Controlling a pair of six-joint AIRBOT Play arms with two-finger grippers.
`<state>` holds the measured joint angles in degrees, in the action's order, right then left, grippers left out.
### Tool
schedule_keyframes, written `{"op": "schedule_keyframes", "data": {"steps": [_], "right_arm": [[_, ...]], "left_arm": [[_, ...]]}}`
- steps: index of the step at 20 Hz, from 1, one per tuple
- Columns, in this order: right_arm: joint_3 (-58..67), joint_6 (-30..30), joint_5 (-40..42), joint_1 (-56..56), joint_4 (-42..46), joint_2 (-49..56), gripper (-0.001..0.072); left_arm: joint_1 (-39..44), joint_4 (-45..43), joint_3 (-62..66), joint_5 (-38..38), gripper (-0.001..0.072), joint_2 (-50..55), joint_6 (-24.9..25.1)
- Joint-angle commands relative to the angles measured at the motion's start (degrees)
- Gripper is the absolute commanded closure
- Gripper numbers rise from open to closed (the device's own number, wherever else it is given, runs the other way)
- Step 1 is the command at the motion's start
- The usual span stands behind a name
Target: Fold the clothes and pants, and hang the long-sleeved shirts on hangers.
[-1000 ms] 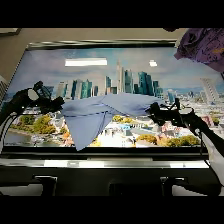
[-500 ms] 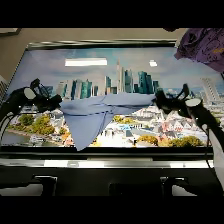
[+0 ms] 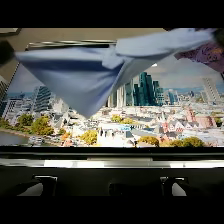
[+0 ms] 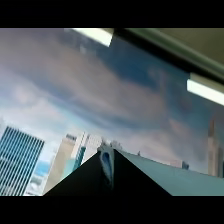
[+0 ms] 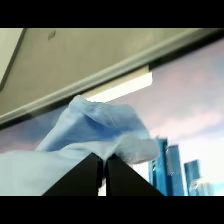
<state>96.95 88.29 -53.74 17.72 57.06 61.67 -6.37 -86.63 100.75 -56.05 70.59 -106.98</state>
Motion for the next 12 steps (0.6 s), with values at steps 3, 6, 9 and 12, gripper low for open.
{"op": "schedule_keyframes", "data": {"steps": [3, 6, 9, 12], "right_arm": [[8.0, 0.3, -1.7, 2.7, 16.6, -14.3, 0.0677], [8.0, 1.7, -3.5, 2.7, 17.7, -18.1, 0.0676], [8.0, 4.4, -9.5, 2.7, 13.5, -16.7, 0.0676], [8.0, 6.9, -22.0, 2.7, 2.6, -8.7, 0.0676]], "left_arm": [[-0.4, -2.2, 9.9, -4.7, 0.0689, -13.6, 0.0], [-0.4, -2.2, 9.8, -9.9, 0.0688, -18.3, 0.0], [-0.3, -2.1, 9.1, -14.2, 0.0688, -17.9, 0.0], [-0.3, -1.3, 3.8, -14.3, 0.0689, -14.2, -0.2]]}}
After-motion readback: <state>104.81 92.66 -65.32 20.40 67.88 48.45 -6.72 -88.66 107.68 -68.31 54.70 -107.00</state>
